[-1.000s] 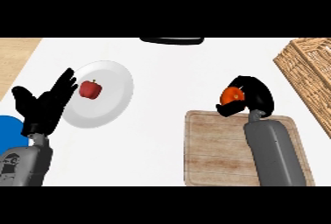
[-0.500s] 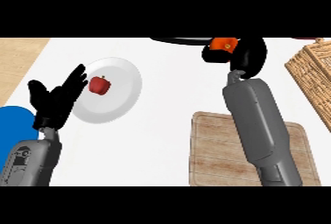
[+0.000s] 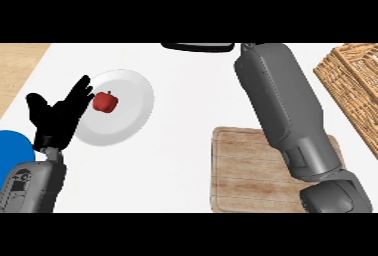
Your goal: Pick the squash from the cutting board and place it in the basket
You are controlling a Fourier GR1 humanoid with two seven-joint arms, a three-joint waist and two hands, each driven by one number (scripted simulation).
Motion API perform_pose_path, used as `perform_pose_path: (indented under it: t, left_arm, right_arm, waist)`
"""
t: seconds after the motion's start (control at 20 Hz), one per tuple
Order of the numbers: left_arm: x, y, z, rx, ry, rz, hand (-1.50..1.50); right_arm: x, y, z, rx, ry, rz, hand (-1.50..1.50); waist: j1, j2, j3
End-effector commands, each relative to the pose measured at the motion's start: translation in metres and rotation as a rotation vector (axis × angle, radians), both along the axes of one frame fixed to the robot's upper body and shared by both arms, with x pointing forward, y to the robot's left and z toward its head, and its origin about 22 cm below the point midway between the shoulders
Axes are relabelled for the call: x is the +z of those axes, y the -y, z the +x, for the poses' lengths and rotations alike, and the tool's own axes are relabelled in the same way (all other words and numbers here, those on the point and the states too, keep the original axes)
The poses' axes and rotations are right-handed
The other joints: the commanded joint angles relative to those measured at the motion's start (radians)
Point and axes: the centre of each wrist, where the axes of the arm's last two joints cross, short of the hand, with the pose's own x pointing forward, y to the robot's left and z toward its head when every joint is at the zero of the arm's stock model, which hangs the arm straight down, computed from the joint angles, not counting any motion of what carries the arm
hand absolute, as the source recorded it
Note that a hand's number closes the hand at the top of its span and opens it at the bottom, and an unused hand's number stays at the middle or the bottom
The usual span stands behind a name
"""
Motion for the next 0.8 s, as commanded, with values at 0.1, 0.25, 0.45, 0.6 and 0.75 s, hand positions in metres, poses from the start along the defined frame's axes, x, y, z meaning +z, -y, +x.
perform_pose_path:
  t: [0.1, 0.25, 0.45, 0.6, 0.75]
  left_arm:
    - [-0.009, -0.005, -0.009, 0.009, -0.003, -0.003, 0.0]
    - [-0.001, -0.007, 0.0, 0.003, -0.007, -0.017, 0.0]
    - [-0.006, -0.005, 0.001, 0.024, -0.005, -0.011, 0.0]
    - [0.005, -0.004, 0.002, 0.007, -0.002, 0.016, 0.0]
    - [0.008, -0.006, 0.003, 0.023, 0.012, 0.017, 0.0]
  right_arm:
    - [0.046, 0.007, 0.019, -0.161, 0.021, -0.003, 1.5]
    - [0.073, 0.013, 0.021, -0.186, 0.053, -0.006, 1.5]
    - [0.08, 0.042, 0.028, -0.257, 0.08, -0.02, 1.5]
    - [0.08, 0.062, 0.033, -0.316, 0.085, -0.042, 1.5]
    - [0.086, 0.091, 0.035, -0.414, 0.008, -0.095, 1.5]
  waist:
    - [-0.007, 0.003, 0.0]
    - [-0.025, 0.0, 0.001]
    - [-0.027, 0.006, 0.001]
    - [-0.015, 0.007, 0.001]
    - [-0.025, 0.003, 0.001]
